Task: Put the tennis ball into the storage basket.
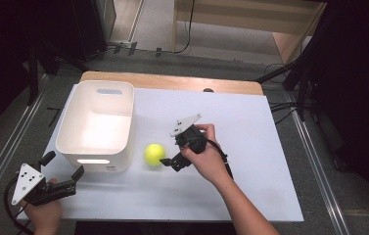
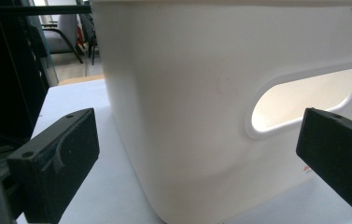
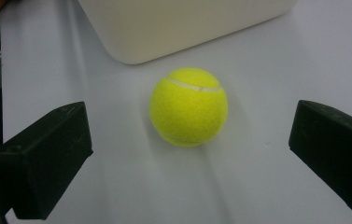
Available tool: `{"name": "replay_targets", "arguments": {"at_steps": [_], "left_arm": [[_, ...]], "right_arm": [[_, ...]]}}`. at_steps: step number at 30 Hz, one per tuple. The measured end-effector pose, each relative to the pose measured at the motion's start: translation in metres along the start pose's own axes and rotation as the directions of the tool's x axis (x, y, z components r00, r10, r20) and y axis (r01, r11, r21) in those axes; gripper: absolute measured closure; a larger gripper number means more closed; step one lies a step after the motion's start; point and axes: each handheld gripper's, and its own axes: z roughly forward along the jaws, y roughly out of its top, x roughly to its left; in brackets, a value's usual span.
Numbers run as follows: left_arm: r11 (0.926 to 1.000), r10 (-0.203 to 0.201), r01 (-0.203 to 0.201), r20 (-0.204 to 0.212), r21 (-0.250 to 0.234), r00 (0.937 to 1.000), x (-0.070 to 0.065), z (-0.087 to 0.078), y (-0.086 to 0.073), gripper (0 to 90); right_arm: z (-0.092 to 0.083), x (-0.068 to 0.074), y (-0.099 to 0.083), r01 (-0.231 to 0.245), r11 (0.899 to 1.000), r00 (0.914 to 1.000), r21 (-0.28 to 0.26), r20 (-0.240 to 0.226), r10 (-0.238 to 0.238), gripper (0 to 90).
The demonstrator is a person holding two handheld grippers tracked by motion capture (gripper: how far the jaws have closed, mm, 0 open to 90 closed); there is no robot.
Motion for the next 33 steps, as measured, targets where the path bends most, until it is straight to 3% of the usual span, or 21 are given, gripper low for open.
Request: {"name": "replay_targets", "arguments": {"at_steps": [14,21,33], "left_arm": [[1.0000,0.001,-0.001,0.001,0.000,1.0000,0.000,0.000,0.000,0.0],[1.0000,-0.001,0.001,0.000,0.001,1.0000,0.000,0.000,0.000,0.0],[1.0000,-0.003,0.003,0.002,-0.001,1.0000,0.000,0.000,0.000,0.0]], "right_arm": [[0.019,0.004,0.013,0.034,0.995,0.9981,0.094,-0.054,-0.029,0.0],[0.029,0.003,0.020,0.050,0.990,0.9978,0.128,-0.049,-0.044,0.0],[0.049,-0.001,0.022,0.033,0.978,0.9987,0.204,-0.046,-0.024,0.0]]}}
